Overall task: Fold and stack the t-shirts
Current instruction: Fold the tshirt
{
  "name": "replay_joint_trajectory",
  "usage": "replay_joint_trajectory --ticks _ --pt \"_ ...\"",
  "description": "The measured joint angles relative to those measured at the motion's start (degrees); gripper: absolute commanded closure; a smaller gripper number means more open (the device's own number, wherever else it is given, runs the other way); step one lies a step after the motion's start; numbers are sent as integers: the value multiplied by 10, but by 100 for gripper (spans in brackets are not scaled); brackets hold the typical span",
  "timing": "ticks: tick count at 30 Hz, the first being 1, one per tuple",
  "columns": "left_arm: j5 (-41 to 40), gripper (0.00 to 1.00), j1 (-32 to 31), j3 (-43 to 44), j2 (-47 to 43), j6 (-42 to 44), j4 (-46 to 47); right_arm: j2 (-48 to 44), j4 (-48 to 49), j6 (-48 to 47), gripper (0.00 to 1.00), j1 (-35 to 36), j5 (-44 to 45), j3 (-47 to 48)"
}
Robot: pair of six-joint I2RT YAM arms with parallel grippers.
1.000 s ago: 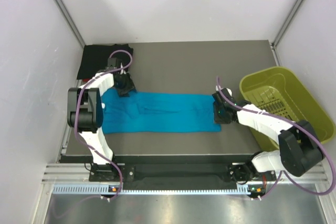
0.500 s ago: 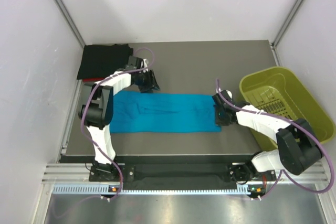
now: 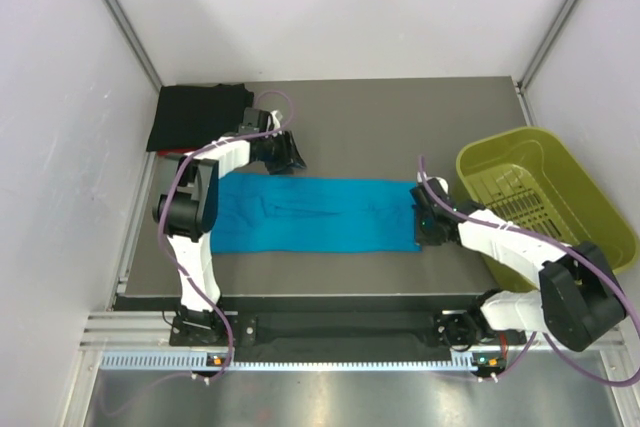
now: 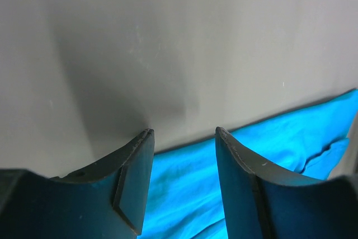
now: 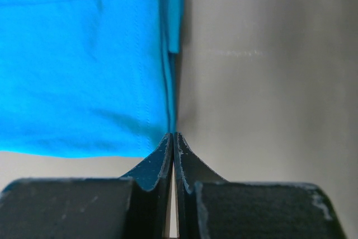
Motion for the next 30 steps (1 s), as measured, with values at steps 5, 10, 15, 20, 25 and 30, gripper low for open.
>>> replay_joint_trajectory --ticks 5,10,15,20,25,30 --pt "0 46 0 1 1 -2 7 -5 -5 9 83 0 0 -8" --pt "-16 46 -8 19 1 2 -19 -8 -16 17 73 0 -1 9" --pt "-36 46 -41 61 1 11 -55 -2 -12 21 73 0 -5 29" --pt "-8 47 -101 85 1 12 -44 25 -7 23 74 0 -9 31" --pt "31 47 -155 95 22 12 -30 32 -7 23 72 0 -11 31" --pt "61 46 -182 96 46 5 -12 26 -29 23 71 0 -6 42"
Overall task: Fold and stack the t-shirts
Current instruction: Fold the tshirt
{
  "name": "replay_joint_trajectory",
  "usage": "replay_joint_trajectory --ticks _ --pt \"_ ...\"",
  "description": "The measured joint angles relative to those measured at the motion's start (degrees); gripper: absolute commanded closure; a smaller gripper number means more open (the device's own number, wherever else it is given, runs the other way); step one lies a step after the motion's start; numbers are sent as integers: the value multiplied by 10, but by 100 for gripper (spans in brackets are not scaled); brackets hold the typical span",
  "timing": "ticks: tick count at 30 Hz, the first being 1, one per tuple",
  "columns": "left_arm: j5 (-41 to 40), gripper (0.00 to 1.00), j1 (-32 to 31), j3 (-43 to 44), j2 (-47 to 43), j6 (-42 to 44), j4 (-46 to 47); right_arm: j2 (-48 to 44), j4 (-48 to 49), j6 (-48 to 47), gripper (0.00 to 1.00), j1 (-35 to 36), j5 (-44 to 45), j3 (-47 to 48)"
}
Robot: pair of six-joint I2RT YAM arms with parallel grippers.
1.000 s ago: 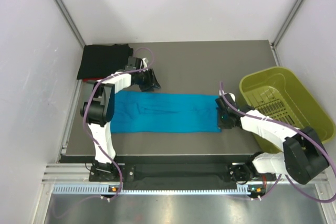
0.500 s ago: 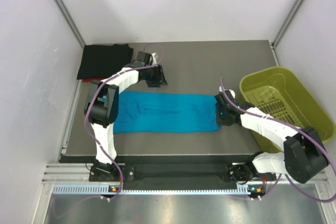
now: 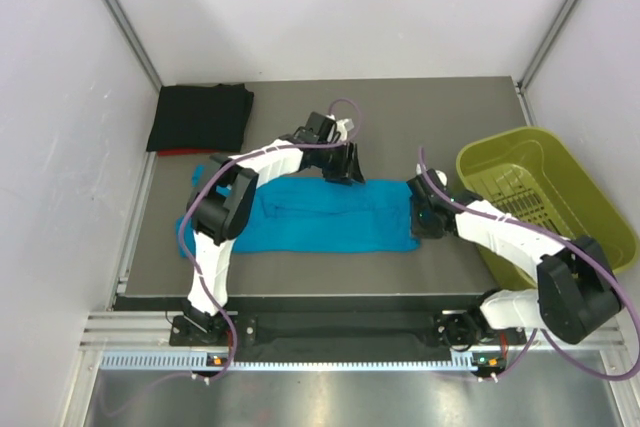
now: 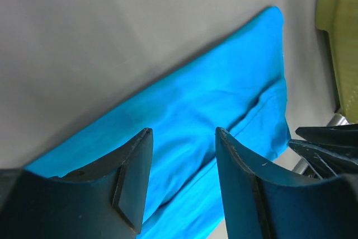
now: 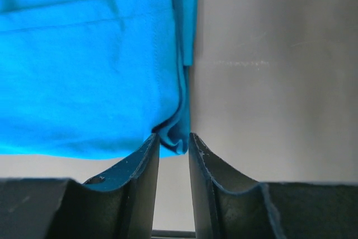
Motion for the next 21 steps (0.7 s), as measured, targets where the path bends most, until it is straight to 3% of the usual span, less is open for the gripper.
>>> replay_joint_trajectory --ticks 12,21 --pt "32 47 -22 21 49 -13 48 3 -2 1 70 0 -5 21" --pt "39 47 -22 21 54 -19 57 18 17 7 77 1 -6 -14"
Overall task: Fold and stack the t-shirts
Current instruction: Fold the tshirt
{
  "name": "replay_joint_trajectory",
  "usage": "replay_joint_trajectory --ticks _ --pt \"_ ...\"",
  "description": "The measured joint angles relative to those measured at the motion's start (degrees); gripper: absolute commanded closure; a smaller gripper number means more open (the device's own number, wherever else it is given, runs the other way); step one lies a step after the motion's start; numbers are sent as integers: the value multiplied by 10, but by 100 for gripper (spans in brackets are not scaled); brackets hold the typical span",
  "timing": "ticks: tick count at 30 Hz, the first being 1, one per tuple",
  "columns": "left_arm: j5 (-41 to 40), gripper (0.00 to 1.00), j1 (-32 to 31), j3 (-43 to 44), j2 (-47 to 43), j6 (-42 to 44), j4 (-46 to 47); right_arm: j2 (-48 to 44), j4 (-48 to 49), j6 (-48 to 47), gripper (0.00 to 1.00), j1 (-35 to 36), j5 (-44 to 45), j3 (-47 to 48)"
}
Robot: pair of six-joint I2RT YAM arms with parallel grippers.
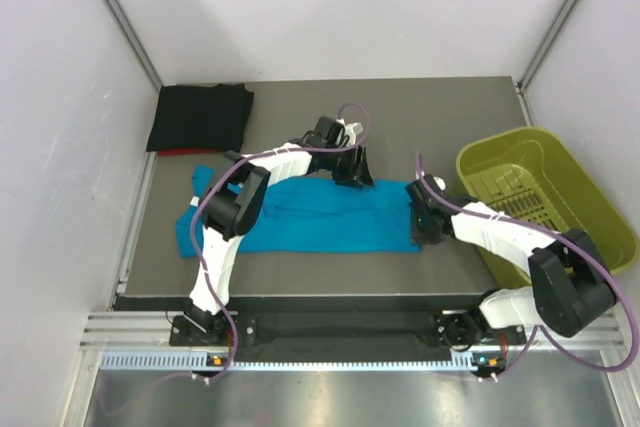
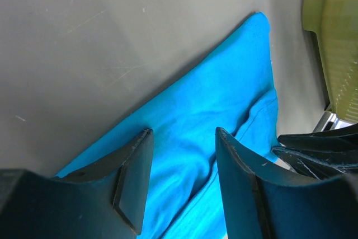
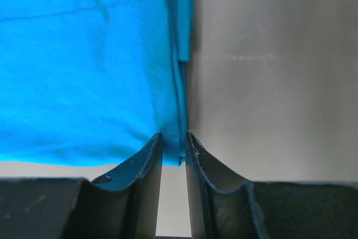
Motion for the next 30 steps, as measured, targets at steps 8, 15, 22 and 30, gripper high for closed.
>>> replay_joint_trajectory --ticks 8,15,22,30 --pt "1 47 0 0 5 -2 12 -10 3 14 100 7 3 -19" --pt "0 47 0 0 7 -2 22 -44 -1 22 100 14 12 -32" --pt "0 47 0 0 9 -2 26 -76 -5 28 100 20 18 -37" --pt "-2 47 0 0 9 -2 28 -91 -5 46 100 49 20 -68"
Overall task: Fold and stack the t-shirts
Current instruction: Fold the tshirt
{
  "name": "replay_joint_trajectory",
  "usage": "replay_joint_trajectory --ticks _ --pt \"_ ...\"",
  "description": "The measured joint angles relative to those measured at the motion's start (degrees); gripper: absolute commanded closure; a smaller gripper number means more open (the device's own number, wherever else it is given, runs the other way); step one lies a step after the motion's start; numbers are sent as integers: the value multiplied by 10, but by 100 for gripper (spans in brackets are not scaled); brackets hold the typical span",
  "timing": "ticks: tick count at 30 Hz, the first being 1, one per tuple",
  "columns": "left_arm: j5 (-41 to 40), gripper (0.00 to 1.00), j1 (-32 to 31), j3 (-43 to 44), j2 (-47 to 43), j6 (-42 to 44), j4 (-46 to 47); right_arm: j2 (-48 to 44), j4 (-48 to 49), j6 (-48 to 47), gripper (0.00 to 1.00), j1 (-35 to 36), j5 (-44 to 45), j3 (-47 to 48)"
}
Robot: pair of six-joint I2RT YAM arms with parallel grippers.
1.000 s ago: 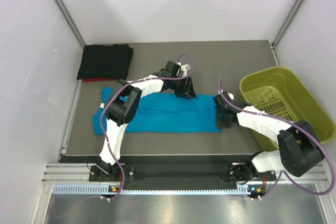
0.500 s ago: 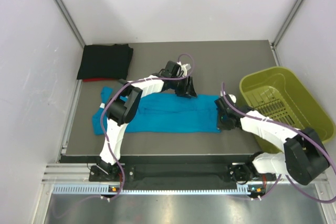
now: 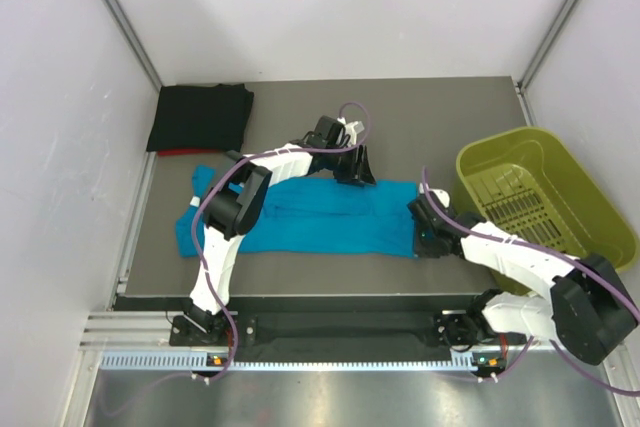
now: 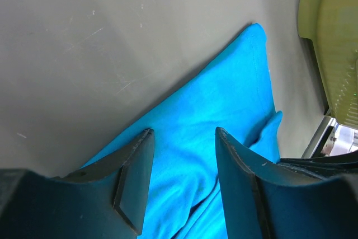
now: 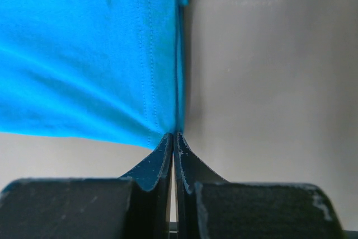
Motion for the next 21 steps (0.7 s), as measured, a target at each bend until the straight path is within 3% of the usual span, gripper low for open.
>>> replay_joint_trajectory --ticks 21 --pt "-4 46 0 0 0 0 0 -32 -6 32 100 13 15 -24"
